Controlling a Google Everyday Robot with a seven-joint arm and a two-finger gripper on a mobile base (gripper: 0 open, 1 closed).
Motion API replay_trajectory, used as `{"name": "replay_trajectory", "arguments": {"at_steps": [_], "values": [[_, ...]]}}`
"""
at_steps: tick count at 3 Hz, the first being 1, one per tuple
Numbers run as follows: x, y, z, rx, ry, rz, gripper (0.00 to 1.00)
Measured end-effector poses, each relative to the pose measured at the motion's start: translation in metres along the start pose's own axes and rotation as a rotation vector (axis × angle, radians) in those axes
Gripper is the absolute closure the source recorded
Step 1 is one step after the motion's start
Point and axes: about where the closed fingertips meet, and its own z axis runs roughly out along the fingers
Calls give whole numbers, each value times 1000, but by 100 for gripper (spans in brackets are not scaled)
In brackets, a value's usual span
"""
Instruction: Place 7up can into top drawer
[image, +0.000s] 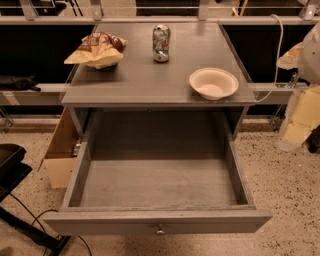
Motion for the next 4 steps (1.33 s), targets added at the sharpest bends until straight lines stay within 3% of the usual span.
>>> {"name": "replay_trajectory", "arguments": {"at_steps": [1, 2, 3, 4], "values": [[0, 0, 0, 0, 0, 0, 0], [5, -12, -4, 31, -48, 31, 0], [20, -45, -2, 84, -191, 115, 0], [7, -109, 2, 159, -469, 179, 0]]}}
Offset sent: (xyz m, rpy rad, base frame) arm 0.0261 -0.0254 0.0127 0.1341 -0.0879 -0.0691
